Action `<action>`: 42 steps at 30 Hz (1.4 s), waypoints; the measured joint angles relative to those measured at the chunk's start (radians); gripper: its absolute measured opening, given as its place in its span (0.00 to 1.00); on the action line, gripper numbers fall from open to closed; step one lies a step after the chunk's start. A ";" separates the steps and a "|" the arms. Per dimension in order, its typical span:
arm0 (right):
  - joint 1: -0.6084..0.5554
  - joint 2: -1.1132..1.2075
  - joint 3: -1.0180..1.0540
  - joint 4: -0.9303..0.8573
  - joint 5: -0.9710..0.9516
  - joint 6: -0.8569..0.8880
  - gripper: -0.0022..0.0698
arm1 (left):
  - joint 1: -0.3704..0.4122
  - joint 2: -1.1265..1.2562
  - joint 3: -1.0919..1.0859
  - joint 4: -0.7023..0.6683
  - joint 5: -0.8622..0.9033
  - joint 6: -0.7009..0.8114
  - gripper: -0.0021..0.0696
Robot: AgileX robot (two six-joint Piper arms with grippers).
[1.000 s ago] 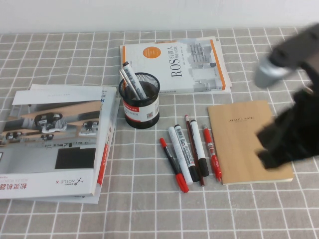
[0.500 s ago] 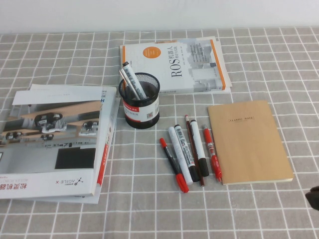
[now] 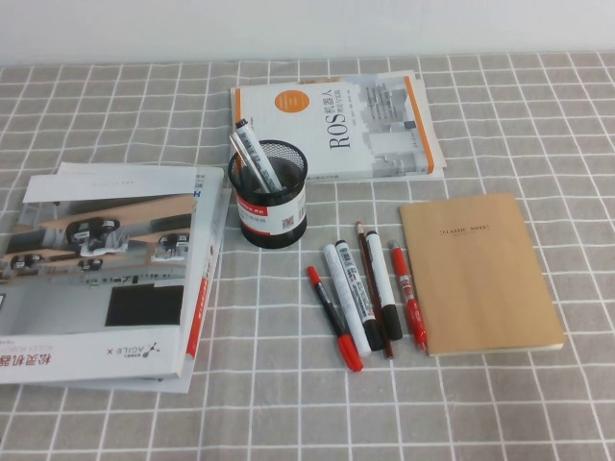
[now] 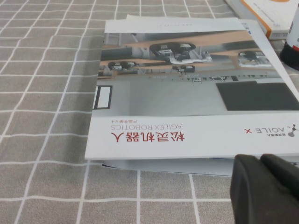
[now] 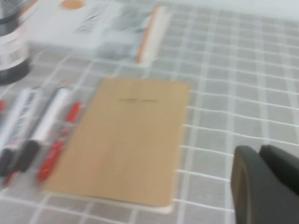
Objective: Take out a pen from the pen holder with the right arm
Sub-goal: 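Take a marker out of the pen holder and lay it on the table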
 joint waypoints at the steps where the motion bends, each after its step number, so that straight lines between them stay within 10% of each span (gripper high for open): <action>1: -0.038 -0.037 0.038 0.000 -0.025 0.000 0.01 | 0.000 0.000 0.000 0.000 0.000 0.000 0.02; 18: -0.184 -0.524 0.254 0.039 0.037 0.000 0.01 | 0.000 0.000 0.000 0.000 0.000 0.000 0.02; 42: -0.184 -0.535 0.254 0.322 0.278 -0.284 0.01 | 0.000 0.000 0.000 0.000 0.000 0.000 0.02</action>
